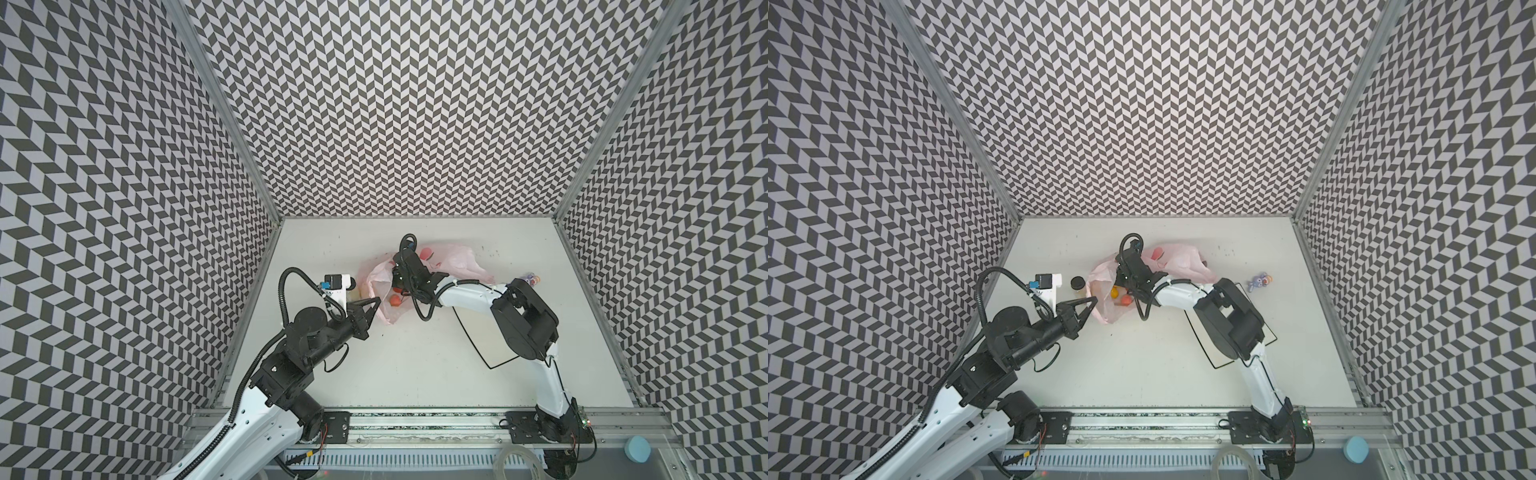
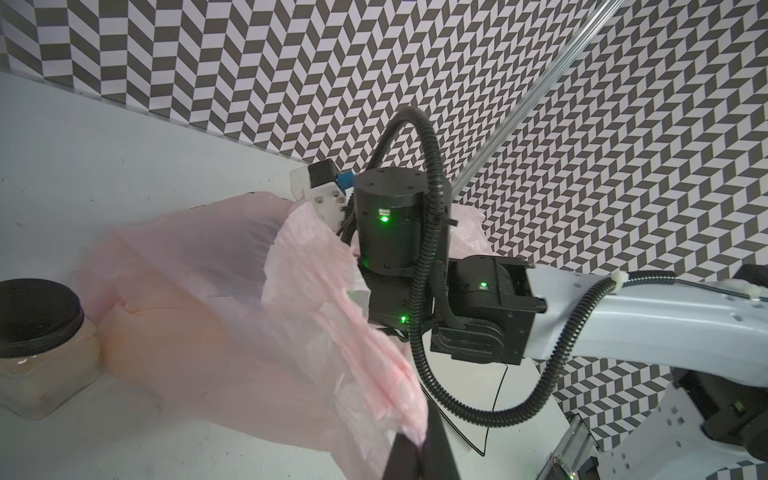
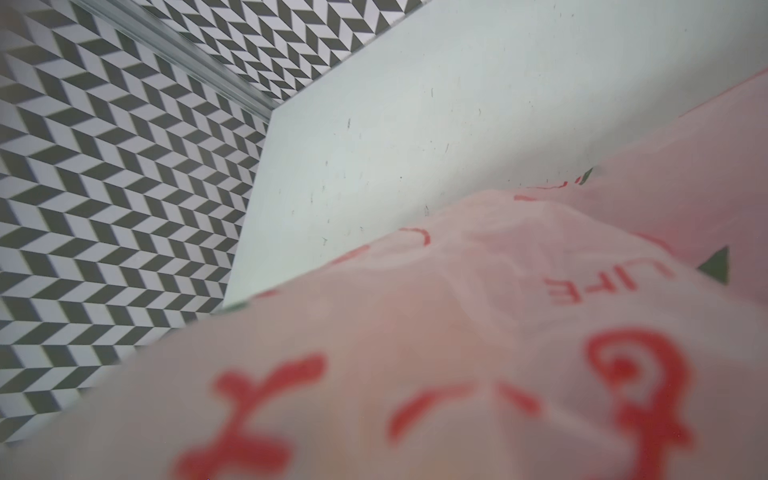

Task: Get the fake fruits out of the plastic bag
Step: 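Reach the right gripper into the bag and grasp the yellow lemon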

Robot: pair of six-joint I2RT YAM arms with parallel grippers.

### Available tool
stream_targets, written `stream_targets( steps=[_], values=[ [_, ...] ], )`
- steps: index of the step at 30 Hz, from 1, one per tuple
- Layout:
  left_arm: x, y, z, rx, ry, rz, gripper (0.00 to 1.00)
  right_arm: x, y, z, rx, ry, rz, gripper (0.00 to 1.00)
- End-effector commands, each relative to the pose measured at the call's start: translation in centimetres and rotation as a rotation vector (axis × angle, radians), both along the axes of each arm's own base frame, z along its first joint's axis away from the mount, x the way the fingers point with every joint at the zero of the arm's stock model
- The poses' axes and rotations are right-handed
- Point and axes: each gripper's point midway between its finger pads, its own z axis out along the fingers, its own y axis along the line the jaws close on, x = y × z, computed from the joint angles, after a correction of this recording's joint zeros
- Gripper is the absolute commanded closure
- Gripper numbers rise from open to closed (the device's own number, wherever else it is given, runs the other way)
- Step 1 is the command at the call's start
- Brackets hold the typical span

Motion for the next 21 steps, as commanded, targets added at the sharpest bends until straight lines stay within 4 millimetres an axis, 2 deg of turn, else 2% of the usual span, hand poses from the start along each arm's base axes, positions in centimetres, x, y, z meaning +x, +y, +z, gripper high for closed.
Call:
stream_targets(
  steps=[1, 5, 10, 15, 21],
  values=[
    [-0.4, 0.0, 1.4, 0.002, -0.025, -0.013, 1.0, 1.2, 0.5, -0.3, -0.016, -0.009, -0.036, 0.26],
    [-0.3, 0.3, 1.5, 0.004, -0.026, 0.001, 1.0, 1.6, 0.1, -1.3, -0.064, 0.002, -0.06, 0.35],
    [0.0, 0.5, 1.6, 0.002, -0.029, 0.021, 1.0, 1.4, -0.6, -0.8, -0.096, -0.001, -0.063, 0.59],
    [0.3, 0.7, 1.3, -0.007, -0.022, 0.046, 1.0, 0.5, -1.2, 2.3, -0.096, -0.048, -0.028, 0.77],
    [0.7, 1.1, 0.7, -0.04, -0.013, 0.083, 1.0, -1.7, -3.1, 7.0, -0.078, -0.11, 0.023, 0.82]
  ],
)
